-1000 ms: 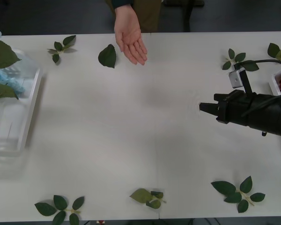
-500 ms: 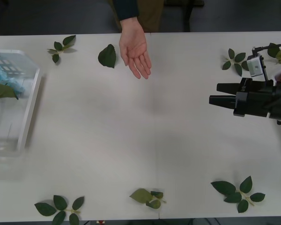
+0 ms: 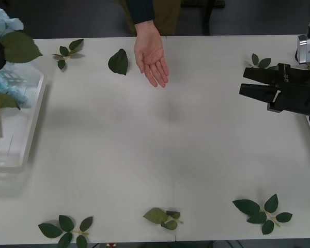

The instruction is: Place the red flowers into the right box and the blue flowers into the left box. If a person shows an open palm, hand one flower to the person first, then continue sorting.

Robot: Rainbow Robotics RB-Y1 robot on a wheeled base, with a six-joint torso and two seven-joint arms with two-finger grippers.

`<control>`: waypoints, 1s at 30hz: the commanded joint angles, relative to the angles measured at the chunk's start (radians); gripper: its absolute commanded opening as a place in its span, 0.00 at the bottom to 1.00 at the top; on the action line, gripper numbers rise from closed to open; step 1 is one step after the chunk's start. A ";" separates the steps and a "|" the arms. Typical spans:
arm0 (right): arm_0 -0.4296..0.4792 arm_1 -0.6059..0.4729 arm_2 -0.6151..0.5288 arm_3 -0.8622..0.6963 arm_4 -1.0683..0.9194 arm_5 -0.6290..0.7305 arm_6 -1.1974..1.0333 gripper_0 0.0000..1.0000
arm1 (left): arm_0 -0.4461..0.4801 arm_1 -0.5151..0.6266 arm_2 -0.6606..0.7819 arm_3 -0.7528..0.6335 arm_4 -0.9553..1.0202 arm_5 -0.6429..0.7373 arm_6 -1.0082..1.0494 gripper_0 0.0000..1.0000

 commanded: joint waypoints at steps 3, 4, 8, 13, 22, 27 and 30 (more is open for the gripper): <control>-0.030 -0.096 -0.011 -0.010 -0.007 0.041 0.042 0.77 | 0.007 -0.185 0.059 -0.179 -0.132 0.035 0.247 0.00; -0.030 -0.102 -0.008 -0.010 -0.006 0.045 0.044 0.77 | 0.008 -0.217 0.065 -0.200 -0.160 0.036 0.259 0.00; -0.028 -0.117 0.009 -0.010 -0.006 0.045 0.047 0.77 | 0.034 -0.363 0.122 -0.284 -0.246 -0.011 0.262 0.00; -0.028 -0.117 0.042 -0.010 -0.007 0.030 0.048 0.77 | 0.148 -0.478 0.148 -0.406 -0.367 -0.292 0.172 0.00; -0.031 -0.119 0.118 -0.016 -0.012 -0.022 0.064 0.77 | 0.255 -0.559 0.056 -0.433 -0.536 -0.803 -0.084 0.00; -0.031 -0.123 0.157 -0.031 -0.010 -0.076 0.075 0.77 | 0.275 -0.605 -0.022 -0.378 -0.732 -1.090 -0.132 0.00; -0.031 -0.128 0.160 -0.031 0.017 -0.079 0.082 0.78 | 0.273 -0.646 -0.050 -0.311 -0.833 -1.231 -0.134 0.00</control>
